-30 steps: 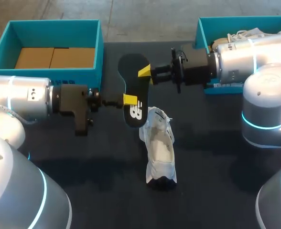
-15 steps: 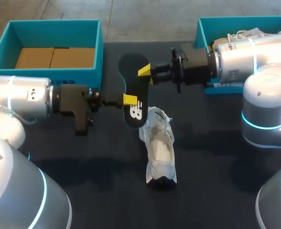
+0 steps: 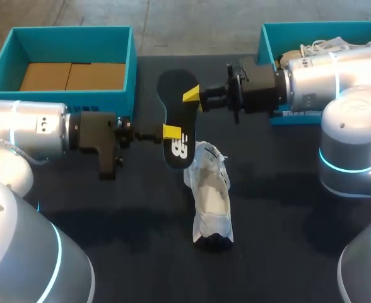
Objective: Take the shoe out of the shoebox, open the shoe tongue, remove and reinsert the insole, then place the shoe into the shoebox
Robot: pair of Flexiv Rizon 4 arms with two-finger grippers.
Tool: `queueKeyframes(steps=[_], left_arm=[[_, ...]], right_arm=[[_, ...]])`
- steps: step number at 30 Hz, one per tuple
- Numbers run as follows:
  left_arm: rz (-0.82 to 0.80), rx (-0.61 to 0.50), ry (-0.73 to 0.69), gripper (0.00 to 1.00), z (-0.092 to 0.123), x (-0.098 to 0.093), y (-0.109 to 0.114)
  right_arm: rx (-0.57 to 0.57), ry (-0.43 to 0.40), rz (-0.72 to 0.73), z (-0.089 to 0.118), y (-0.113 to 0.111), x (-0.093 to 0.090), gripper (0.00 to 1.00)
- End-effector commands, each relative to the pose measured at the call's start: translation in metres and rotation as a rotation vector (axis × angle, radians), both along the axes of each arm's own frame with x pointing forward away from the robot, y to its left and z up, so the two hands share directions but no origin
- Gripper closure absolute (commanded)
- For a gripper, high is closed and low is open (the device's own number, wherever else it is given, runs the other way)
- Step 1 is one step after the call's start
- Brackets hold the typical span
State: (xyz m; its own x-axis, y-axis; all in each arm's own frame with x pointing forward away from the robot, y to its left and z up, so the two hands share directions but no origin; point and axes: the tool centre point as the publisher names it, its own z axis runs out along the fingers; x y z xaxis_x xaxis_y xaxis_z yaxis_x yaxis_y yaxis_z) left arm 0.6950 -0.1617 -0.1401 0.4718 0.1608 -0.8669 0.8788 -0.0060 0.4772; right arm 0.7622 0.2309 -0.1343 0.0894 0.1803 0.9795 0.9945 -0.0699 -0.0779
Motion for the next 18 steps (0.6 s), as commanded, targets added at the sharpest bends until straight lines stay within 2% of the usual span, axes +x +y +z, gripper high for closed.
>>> queueKeyframes(steps=[1,2,3,4,18], left_arm=[[0.003,-0.006,0.002,0.52,-0.001,-0.001,0.000],[0.003,-0.008,0.004,0.25,-0.001,-0.001,0.000],[0.002,-0.010,0.006,0.04,-0.001,-0.001,0.001],[0.002,-0.011,0.007,0.00,-0.001,-0.001,0.001],[0.012,-0.015,0.032,0.00,0.003,0.000,0.012]], right_arm=[[-0.001,0.001,0.001,-0.001,0.002,0.000,1.00],[-0.001,0.001,0.001,-0.001,0.002,0.000,1.00],[-0.001,0.001,0.001,-0.001,0.002,0.000,1.00],[0.000,0.002,0.001,-0.001,0.001,-0.001,1.00],[0.004,0.011,-0.007,-0.009,-0.005,0.000,1.00]])
